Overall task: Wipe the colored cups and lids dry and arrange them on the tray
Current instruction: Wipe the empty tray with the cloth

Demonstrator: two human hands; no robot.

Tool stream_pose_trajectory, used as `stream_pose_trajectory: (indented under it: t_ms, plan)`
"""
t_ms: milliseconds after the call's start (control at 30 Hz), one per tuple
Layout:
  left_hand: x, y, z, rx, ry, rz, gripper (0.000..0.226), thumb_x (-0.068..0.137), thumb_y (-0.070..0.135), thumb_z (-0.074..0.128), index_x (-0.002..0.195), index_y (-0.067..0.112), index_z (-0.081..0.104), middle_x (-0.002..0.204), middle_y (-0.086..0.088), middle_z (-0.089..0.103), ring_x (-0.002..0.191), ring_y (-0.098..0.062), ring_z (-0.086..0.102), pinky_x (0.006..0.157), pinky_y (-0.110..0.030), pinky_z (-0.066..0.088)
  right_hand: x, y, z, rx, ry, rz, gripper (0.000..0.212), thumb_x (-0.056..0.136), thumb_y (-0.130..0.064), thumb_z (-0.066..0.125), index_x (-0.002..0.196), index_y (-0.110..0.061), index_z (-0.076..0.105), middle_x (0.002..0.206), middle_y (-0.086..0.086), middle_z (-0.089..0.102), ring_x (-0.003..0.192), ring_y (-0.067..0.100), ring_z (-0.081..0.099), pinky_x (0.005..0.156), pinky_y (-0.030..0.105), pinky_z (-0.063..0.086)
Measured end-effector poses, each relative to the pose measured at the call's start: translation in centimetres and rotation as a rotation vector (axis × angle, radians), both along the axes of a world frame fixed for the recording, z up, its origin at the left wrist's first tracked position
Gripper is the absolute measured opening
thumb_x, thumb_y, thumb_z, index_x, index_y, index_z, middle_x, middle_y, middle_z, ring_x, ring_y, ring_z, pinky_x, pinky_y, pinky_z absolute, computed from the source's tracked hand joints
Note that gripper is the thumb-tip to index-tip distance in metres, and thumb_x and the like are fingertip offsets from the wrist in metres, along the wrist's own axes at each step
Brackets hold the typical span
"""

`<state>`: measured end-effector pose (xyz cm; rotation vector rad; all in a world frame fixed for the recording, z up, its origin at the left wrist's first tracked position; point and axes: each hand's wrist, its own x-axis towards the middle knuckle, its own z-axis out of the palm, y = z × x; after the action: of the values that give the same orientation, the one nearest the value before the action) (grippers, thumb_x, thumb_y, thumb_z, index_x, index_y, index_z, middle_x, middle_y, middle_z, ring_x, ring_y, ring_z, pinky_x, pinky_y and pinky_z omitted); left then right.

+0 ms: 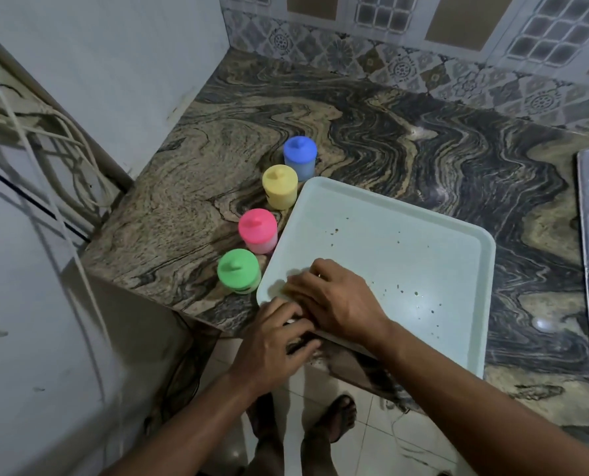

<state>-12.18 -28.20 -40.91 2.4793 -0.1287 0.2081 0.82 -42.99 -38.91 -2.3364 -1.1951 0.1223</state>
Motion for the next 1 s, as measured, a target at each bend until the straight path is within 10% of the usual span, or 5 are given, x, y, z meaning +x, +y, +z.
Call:
stream_pose_trajectory:
  t_ms: [633, 1000]
  plan:
    - [0.9, 0.6, -0.4, -0.073, 0.005, -0.045, 0.015, 0.098, 0.046, 0.071, 0.11, 0.039, 0.075, 0.095, 0.018, 0.06, 0.091, -0.011, 0.057, 0.078, -0.036, 0.048, 17.9, 0.1, -0.2, -0.16, -0.439, -0.042, 0.037, 0.106, -0.035, 0.04, 0.121, -0.013, 0.065, 0.101, 0.017, 0.058, 0.076, 0.039, 0.067, 0.046, 0.042, 0.051]
    - [1.0, -0.2, 0.3, -0.019, -0.013, -0.006, 0.021, 0.085, 0.033, 0.078, 0.106, 0.033, 0.076, 0.097, 0.01, 0.06, 0.095, -0.017, 0.058, 0.081, -0.04, 0.047, 9.8, -5.8, 5.5, 0.036, -0.335, -0.219, 0.033, 0.108, -0.042, 0.06, 0.121, -0.013, 0.07, 0.105, 0.008, 0.065, 0.078, 0.034, 0.064, 0.058, 0.043, 0.053]
